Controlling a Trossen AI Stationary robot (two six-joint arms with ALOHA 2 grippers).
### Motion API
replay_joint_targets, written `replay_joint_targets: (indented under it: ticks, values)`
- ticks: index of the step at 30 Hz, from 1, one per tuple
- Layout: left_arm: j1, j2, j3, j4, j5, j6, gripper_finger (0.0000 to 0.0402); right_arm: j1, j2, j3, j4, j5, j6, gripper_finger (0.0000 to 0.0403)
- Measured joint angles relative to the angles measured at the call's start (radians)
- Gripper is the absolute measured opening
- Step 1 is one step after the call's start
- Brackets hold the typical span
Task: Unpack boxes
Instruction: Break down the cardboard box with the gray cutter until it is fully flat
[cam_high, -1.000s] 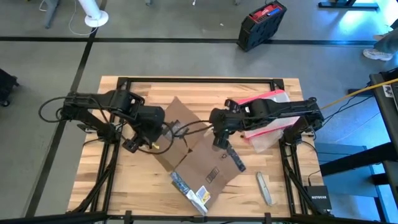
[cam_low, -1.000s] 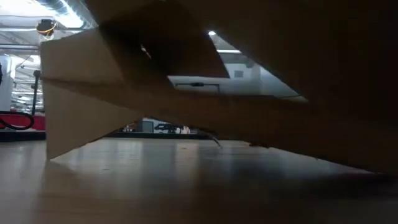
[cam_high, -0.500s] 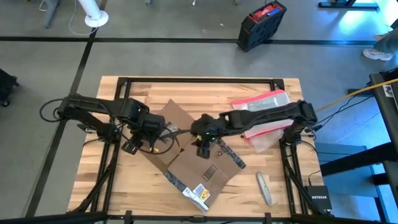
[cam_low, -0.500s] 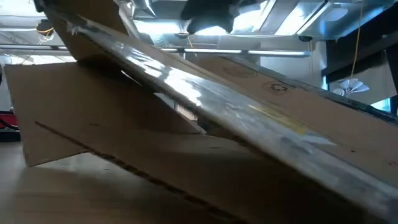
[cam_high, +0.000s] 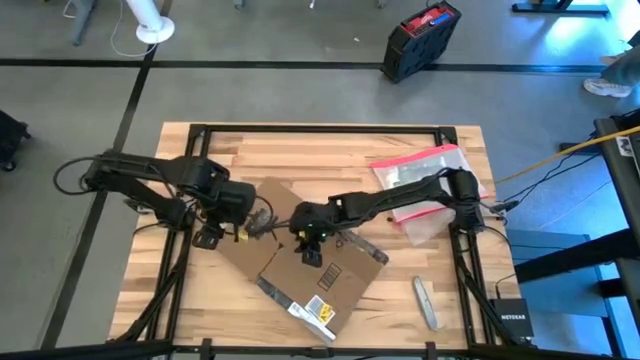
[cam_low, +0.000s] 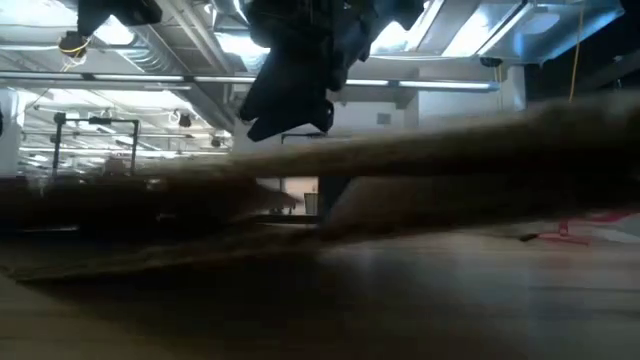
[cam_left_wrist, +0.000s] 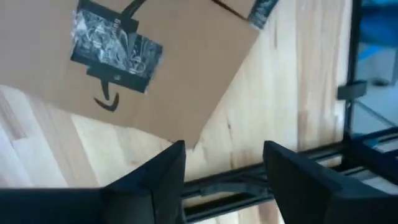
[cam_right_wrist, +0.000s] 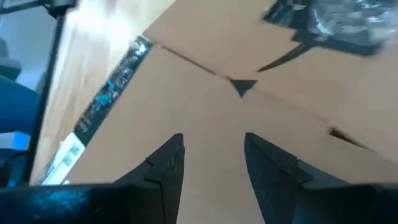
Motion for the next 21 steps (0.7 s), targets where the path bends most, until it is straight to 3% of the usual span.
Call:
replay_joint_targets:
  ticks: [5, 10, 16, 21]
  values:
    - [0.0, -0.05, 0.0, 0.043, -0.009, -0.061, 0.0206, -0.004, 0.004, 0.001, 0.043, -0.002, -0.028, 0.016]
    - [0.005, -0.055, -0.058, 0.186, -0.043, -0.045, 0.0206, -0.014, -0.003, 0.019, -0.045, -0.044, -0.026, 0.016]
    - [0.028, -0.054, -0.266, 0.358, -0.039, 0.036, 0.0205, 0.023, -0.028, 0.022, -0.22, -0.023, -0.07, 0.016]
    - [0.045, -0.053, -0.466, 0.625, 0.034, 0.035, 0.0205, 0.05, -0.029, -0.014, -0.217, -0.003, -0.052, 0.016]
